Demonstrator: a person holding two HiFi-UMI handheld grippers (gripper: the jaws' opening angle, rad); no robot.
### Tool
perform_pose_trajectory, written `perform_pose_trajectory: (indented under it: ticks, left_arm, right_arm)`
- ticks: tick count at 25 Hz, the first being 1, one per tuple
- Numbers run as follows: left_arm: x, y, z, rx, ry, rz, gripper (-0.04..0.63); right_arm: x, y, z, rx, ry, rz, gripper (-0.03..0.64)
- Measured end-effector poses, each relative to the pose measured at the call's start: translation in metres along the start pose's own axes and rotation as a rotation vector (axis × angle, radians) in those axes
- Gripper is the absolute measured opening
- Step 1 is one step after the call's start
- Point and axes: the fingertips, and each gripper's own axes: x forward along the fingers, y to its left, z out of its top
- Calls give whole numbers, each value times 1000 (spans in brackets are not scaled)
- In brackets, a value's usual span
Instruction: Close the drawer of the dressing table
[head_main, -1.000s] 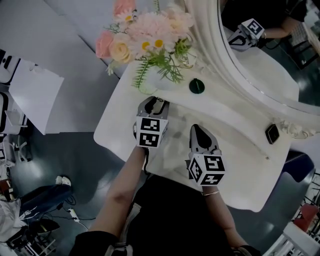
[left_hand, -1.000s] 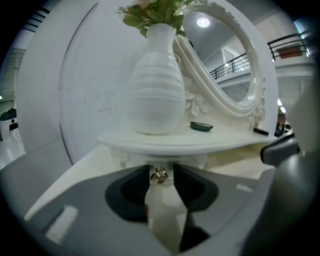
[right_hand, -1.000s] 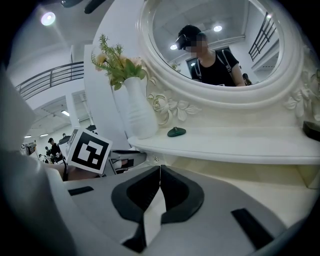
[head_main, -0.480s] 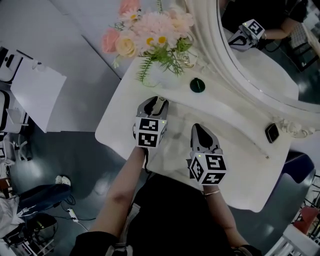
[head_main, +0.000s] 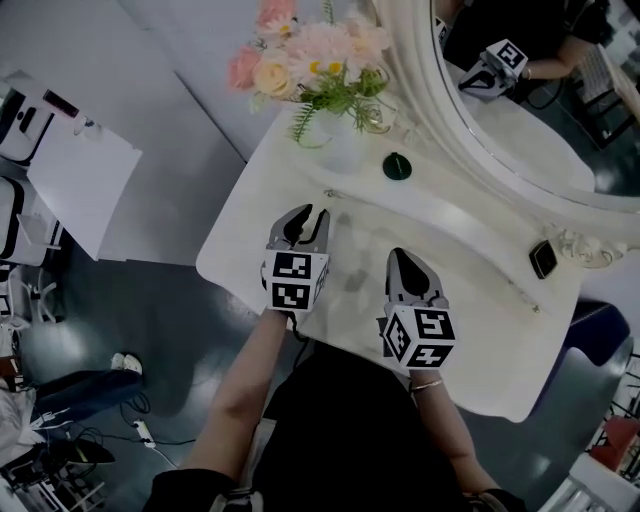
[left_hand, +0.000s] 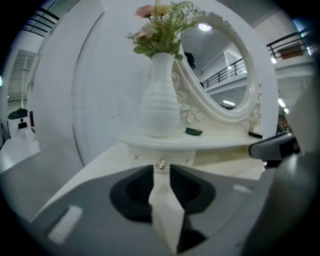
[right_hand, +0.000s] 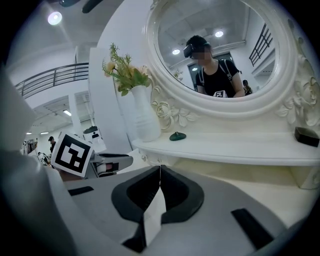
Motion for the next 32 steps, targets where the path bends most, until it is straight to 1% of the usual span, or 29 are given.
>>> perform_pose_trajectory:
  ticks: [9,15,18,24,27,32]
  left_arm:
    - [-37,1,-4,-5,-27,42,60]
    - [-64,3,-6,-16,-42,61,36]
    - [-77,2,-8,-22,-48,72,11]
    - [-99,-2,-12,-30,-56,84,8]
    - [-108,-1,-14,-44,-64,96,8]
    - [-120,2,-17,-74,-76,112,8]
  right_arm:
    - [-10,-7,-4,-18,-14,-29,3]
    - [-15,-9,-5,-28,-16,-27,3]
    - [-16,-7,-3,-29,-22,-20,3]
    - [-22,-1,-2,-49,-34,6,3]
    - [-24,6,1,-68,-48,24,3]
    - [-26,11,2,-79,-45,23,3]
